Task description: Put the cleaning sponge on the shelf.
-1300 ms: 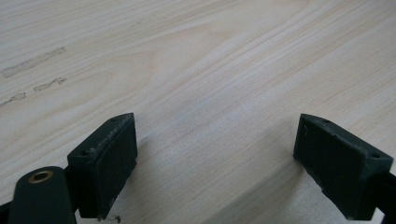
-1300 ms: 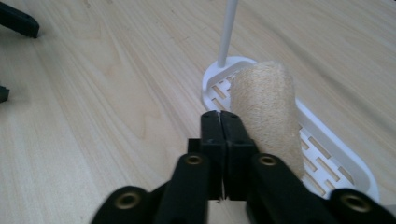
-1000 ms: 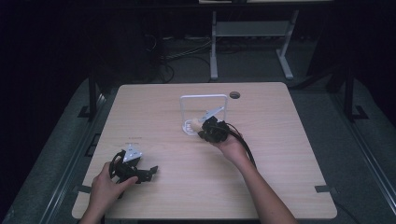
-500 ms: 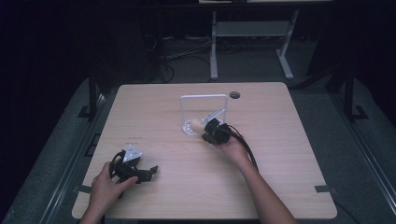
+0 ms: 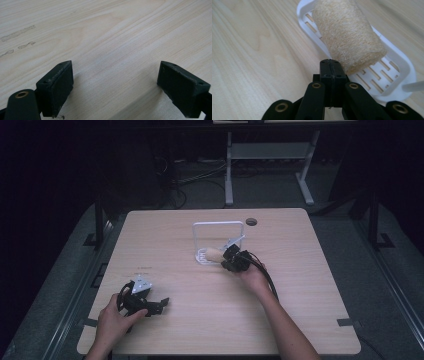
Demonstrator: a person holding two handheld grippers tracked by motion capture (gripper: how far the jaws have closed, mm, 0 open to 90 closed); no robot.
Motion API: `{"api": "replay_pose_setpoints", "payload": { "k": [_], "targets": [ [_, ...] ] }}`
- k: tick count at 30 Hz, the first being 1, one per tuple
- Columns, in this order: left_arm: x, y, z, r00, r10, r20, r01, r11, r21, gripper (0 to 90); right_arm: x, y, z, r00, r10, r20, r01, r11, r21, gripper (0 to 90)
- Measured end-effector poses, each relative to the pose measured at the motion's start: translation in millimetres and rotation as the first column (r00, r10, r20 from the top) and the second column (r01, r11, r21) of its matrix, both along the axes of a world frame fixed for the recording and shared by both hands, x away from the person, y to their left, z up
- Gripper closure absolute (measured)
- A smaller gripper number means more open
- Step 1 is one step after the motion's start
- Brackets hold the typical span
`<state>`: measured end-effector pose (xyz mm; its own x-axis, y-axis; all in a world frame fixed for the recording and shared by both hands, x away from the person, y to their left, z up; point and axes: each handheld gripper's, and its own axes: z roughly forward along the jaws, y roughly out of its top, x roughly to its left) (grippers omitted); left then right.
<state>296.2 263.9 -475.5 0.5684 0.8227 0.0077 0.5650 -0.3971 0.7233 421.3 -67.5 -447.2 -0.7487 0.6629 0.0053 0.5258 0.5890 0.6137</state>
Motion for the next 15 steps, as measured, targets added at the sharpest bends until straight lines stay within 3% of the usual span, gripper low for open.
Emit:
{"api": "replay_pose_setpoints", "payload": {
  "k": [15],
  "targets": [
    [0.0,0.0,0.0,1.0000,0.000,0.000,0.000,1.0000,0.000,13.0,9.8,-14.6,-1.2,0.9982,-0.057,0.017,0.057,0.998,-0.012,89.7]
  ]
}}
